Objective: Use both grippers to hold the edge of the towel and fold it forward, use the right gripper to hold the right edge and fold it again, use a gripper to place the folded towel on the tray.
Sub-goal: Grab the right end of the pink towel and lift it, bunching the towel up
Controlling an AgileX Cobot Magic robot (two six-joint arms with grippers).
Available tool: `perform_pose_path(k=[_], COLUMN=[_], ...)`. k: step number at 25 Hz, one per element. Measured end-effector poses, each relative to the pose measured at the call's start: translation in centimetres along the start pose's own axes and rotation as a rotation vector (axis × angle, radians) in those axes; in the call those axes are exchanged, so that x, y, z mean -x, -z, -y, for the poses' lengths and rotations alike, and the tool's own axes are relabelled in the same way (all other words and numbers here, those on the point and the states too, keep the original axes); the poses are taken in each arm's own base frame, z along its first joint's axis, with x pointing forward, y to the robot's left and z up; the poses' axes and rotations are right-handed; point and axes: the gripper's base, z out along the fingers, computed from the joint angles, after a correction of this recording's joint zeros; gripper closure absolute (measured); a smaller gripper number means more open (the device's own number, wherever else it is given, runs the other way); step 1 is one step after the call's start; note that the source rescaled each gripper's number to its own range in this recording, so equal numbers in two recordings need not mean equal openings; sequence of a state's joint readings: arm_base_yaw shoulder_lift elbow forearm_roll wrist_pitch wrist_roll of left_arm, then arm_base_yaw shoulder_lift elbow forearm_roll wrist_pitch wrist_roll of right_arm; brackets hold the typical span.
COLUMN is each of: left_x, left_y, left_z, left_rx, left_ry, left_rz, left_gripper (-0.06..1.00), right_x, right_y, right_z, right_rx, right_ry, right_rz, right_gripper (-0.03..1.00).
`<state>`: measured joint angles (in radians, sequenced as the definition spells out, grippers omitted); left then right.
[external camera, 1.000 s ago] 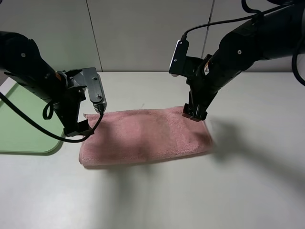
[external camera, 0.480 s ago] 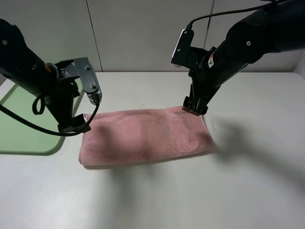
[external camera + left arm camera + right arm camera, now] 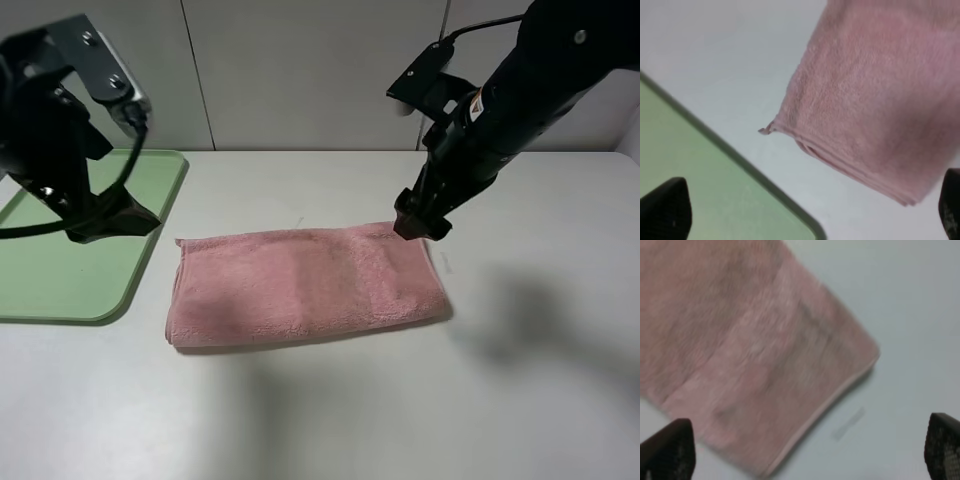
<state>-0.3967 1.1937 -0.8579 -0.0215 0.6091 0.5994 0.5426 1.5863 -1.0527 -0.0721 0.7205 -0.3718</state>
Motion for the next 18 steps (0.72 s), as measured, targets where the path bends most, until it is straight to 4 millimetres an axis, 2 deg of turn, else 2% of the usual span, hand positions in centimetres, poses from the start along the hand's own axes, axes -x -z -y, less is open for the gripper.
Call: perform_pose_path(k=[7, 18], left_x=[-1.5, -5.5], left_y=[5.6, 12.6], left_z=[1.1, 3.9], left_rx=[0.031, 0.058], left_ry=[0.172, 0.385], left_rz=[0.062, 0.154], left_gripper=[-0.04, -0.04], right_x=[-1.2, -1.9], right_y=[1.6, 2.0], right_z=[-0.9, -2.0], right_rx=[0.087, 0.194], right_ry=[-0.146, -0.245], right_rz=[-0.100, -0.197], right_gripper=[-0.03, -0.03])
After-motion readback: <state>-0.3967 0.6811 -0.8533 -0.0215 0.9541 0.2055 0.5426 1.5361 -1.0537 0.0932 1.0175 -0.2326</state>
